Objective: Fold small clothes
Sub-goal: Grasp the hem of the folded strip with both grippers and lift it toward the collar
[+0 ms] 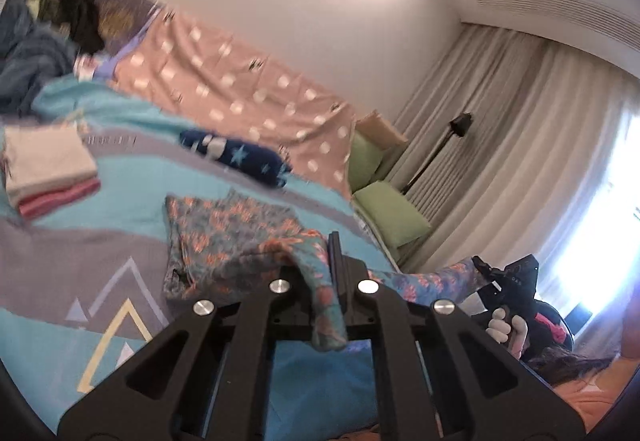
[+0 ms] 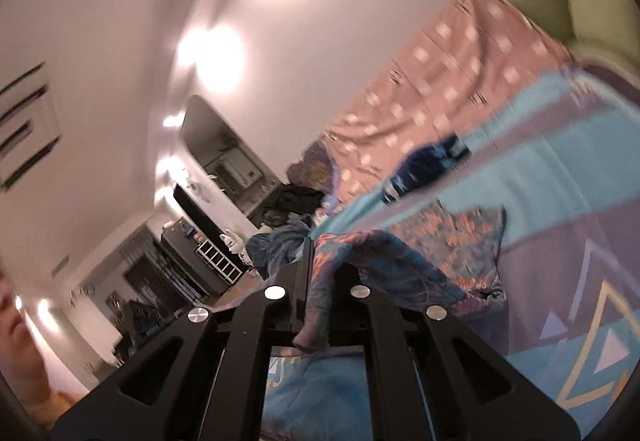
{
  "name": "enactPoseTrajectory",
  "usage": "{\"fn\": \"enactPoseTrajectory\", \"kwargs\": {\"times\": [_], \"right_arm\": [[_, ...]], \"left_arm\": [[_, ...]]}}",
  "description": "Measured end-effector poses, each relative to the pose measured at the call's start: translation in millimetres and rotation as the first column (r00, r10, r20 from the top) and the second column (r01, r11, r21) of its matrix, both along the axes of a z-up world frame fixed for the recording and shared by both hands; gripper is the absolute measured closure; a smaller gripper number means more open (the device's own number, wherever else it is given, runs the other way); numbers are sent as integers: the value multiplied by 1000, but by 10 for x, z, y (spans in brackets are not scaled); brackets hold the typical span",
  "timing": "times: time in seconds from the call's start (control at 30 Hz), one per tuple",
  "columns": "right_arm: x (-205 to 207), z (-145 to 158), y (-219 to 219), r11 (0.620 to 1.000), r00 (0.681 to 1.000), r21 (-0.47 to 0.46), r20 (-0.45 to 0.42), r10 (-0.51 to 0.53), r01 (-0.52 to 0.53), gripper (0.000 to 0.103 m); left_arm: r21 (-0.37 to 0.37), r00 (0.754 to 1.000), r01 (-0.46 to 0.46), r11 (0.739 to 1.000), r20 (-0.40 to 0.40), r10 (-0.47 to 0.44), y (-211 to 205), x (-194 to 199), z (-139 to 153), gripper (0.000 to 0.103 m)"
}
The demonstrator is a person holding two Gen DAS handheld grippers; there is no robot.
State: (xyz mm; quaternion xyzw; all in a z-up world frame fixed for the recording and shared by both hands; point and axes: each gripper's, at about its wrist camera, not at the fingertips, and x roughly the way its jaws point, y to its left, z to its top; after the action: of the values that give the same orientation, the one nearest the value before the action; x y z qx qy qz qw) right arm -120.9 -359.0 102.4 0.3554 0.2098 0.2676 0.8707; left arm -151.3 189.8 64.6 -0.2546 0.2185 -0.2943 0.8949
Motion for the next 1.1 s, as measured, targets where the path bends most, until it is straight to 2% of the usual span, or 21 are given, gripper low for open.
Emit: {"fn": "enactPoseTrajectory", "kwargs": {"times": [0.03, 0.2, 0.33, 0.5, 0.7, 0.9, 1.03, 1.07, 1.1], "right_arm": [[128, -109, -2, 1000, 999, -11, -43, -17, 17, 99], [459, -394, -15, 998, 988, -37, -144, -51, 47, 98], [637, -437, -23, 997, 986, -55, -155, -63, 55, 98], [950, -342, -25, 994, 987, -91, -144, -68, 55, 97], [1541, -296, 28, 989, 986, -140, -153, -61, 40, 97], [2246, -511, 21, 990, 964, -138, -256, -76, 41, 97], [2695, -689, 48, 988, 948, -152, -308, -86, 40, 97], [2800, -753, 58, 984, 939, -172, -329, -97, 42, 95], [2895, -841, 66, 979, 925, -196, -361, -120, 51, 84]], "left_arm": [[-1, 1000, 4, 1000, -19, -4, -18, 92, -52, 98], [-21, 995, 23, 1000, -98, -25, -60, 566, -269, 98], [-14, 991, 15, 1000, -131, -17, -95, 899, -343, 98], [-25, 992, 15, 1000, -124, -18, -121, 1207, -329, 98], [-62, 994, -7, 998, -111, 1, -110, 1657, -318, 98], [-32, 987, -31, 999, -160, 26, -123, 2335, -423, 98], [17, 968, -52, 999, -243, 54, -178, 2899, -679, 98], [40, 962, -53, 998, -266, 62, -196, 3017, -761, 98], [68, 953, -62, 996, -291, 80, -214, 3133, -850, 96]]}}
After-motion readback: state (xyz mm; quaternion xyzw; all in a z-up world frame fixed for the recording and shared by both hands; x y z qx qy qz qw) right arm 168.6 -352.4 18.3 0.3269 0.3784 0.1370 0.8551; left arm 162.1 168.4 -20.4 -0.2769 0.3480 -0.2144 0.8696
